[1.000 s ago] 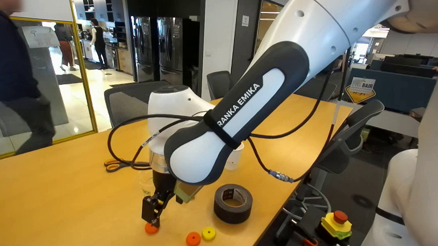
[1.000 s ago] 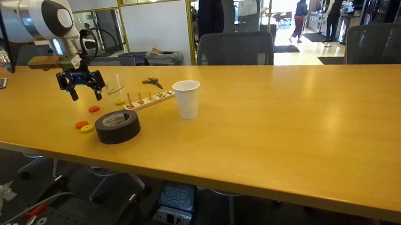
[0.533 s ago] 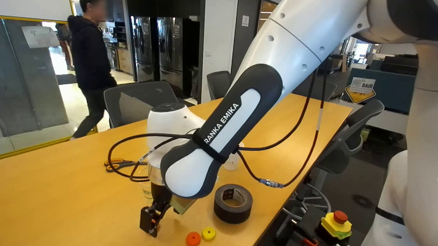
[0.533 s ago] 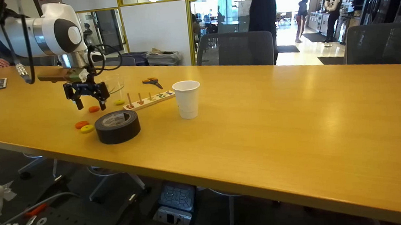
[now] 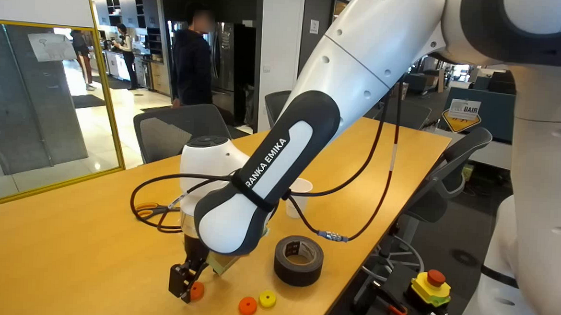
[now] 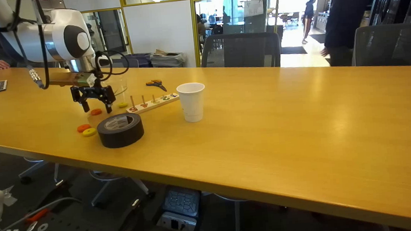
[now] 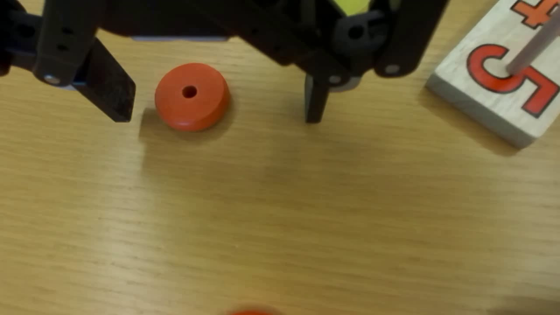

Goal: Pick up the orange and yellow objects from the table and put them in the two cups

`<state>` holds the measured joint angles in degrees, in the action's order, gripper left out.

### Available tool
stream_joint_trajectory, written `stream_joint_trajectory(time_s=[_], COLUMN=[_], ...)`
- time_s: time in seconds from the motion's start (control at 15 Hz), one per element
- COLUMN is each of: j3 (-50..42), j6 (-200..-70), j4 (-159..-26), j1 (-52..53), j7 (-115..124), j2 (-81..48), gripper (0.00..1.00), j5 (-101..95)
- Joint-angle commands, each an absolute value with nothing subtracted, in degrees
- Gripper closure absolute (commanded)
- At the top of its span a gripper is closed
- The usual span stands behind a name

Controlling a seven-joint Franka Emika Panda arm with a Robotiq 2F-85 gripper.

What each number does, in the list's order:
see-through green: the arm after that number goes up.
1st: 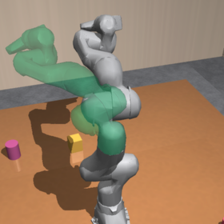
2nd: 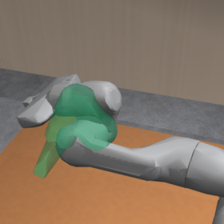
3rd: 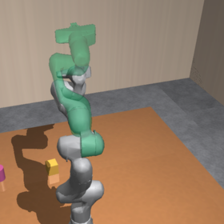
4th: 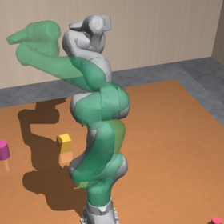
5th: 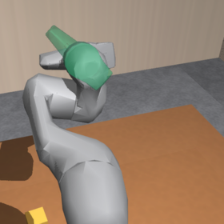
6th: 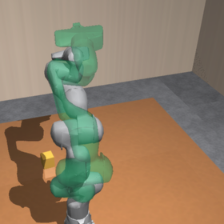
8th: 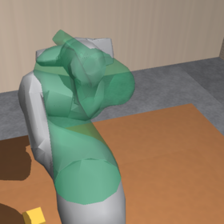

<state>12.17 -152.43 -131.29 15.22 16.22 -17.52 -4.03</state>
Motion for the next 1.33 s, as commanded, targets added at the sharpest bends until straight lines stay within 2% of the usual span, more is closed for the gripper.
stream_joint_trajectory(time_s=[0.0, 0.53, 0.6, 0.67, 1.13, 1.27], j3=[10.9, 10.1, 10.1, 10.0, 9.2, 9.0], j6=[-153.4, -152.7, -152.7, -152.6, -151.9, -151.3], j4=[-129.4, -128.4, -128.2, -128.1, -127.5, -127.2], j1=[16.9, 18.2, 18.2, 18.3, 18.6, 18.8], j7=[17.0, 17.6, 17.4, 17.4, 17.8, 18.1], j2=[-18.8, -19.4, -19.5, -19.5, -19.4, -19.4], gripper=[0.00, 0.00, 0.25, 0.25, 0.79, 0.81], j5=[-4.0, -4.6, -4.5, -4.5, -4.9, -5.2])
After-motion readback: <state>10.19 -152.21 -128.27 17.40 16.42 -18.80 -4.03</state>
